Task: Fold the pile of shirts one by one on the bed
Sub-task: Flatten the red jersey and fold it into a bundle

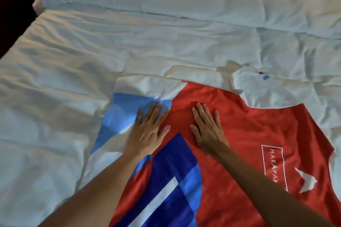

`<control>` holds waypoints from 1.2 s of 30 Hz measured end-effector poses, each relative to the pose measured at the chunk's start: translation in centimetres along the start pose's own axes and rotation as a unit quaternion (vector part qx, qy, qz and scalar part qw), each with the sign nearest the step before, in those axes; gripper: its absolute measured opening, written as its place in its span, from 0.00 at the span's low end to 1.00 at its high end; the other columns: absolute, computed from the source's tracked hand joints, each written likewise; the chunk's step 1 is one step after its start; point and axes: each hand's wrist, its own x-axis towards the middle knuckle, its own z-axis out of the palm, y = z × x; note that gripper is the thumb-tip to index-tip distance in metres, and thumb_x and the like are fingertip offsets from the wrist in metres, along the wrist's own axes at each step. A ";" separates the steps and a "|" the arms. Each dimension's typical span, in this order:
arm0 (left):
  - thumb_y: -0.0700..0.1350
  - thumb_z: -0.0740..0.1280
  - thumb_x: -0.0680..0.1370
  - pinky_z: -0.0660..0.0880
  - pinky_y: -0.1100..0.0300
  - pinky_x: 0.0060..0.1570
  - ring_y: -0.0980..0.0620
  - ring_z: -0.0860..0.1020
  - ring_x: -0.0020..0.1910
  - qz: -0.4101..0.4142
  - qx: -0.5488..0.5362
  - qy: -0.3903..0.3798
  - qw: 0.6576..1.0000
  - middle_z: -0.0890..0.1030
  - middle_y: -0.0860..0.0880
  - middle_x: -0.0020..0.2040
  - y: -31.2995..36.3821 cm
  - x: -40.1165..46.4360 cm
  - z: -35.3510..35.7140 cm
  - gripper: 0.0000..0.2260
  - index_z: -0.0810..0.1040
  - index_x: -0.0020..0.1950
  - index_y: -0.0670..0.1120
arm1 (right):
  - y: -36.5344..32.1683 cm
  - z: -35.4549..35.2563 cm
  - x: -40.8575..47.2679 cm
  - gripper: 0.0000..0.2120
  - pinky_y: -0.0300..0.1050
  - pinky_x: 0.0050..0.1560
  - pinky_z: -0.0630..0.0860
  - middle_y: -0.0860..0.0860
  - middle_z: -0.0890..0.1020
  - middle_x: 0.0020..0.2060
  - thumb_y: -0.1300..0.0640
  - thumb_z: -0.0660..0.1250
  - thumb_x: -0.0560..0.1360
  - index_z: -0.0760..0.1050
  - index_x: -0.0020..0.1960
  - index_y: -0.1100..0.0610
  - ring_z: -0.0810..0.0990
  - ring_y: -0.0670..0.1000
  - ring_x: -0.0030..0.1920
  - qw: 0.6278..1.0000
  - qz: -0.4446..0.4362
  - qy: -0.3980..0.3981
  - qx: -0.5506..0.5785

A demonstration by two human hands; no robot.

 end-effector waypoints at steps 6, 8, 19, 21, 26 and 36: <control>0.58 0.51 0.83 0.50 0.36 0.75 0.44 0.58 0.79 -0.088 -0.021 0.050 0.995 0.59 0.43 0.80 1.9 3.4 -1.0 0.27 0.62 0.79 0.48 | 4.0 -3.2 2.9 0.24 0.55 0.77 0.50 0.52 0.62 0.78 0.52 0.53 0.82 0.66 0.76 0.55 0.55 0.52 0.79 0.993 -0.059 0.095 0.045; 0.57 0.51 0.84 0.51 0.38 0.76 0.46 0.55 0.80 -0.013 -0.076 0.053 0.996 0.57 0.45 0.81 6.2 5.5 -1.1 0.26 0.60 0.80 0.48 | 6.8 -5.1 5.1 0.24 0.58 0.77 0.53 0.55 0.65 0.76 0.57 0.54 0.79 0.68 0.74 0.57 0.59 0.56 0.77 0.985 0.027 0.159 0.068; 0.60 0.52 0.83 0.48 0.39 0.77 0.48 0.47 0.81 0.042 -0.058 -0.031 0.997 0.51 0.49 0.82 15.5 7.9 3.1 0.27 0.53 0.81 0.54 | 20.2 -14.2 10.9 0.30 0.57 0.66 0.68 0.57 0.74 0.65 0.45 0.68 0.72 0.67 0.69 0.57 0.70 0.60 0.68 0.944 0.328 -0.012 0.009; 0.59 0.52 0.83 0.48 0.39 0.77 0.47 0.47 0.81 0.040 -0.048 -0.032 0.998 0.50 0.49 0.82 15.6 7.9 2.9 0.28 0.52 0.81 0.54 | 21.2 -15.2 11.4 0.27 0.50 0.61 0.74 0.58 0.78 0.61 0.41 0.68 0.70 0.76 0.62 0.58 0.76 0.60 0.63 0.944 0.323 -0.061 -0.001; 0.58 0.51 0.83 0.47 0.38 0.77 0.47 0.47 0.81 0.037 -0.044 -0.031 0.998 0.49 0.48 0.82 15.8 7.8 2.9 0.28 0.52 0.82 0.52 | 23.2 -16.5 11.5 0.13 0.48 0.49 0.72 0.59 0.81 0.53 0.48 0.66 0.75 0.80 0.49 0.57 0.78 0.62 0.55 0.944 0.325 0.049 0.028; 0.59 0.49 0.82 0.46 0.37 0.76 0.46 0.47 0.81 0.024 -0.014 -0.040 0.999 0.48 0.47 0.82 16.0 7.8 3.4 0.30 0.50 0.82 0.49 | 13.4 -5.5 -3.8 0.28 0.69 0.74 0.51 0.50 0.58 0.79 0.45 0.57 0.81 0.60 0.78 0.54 0.50 0.51 0.80 0.995 0.026 0.092 -0.002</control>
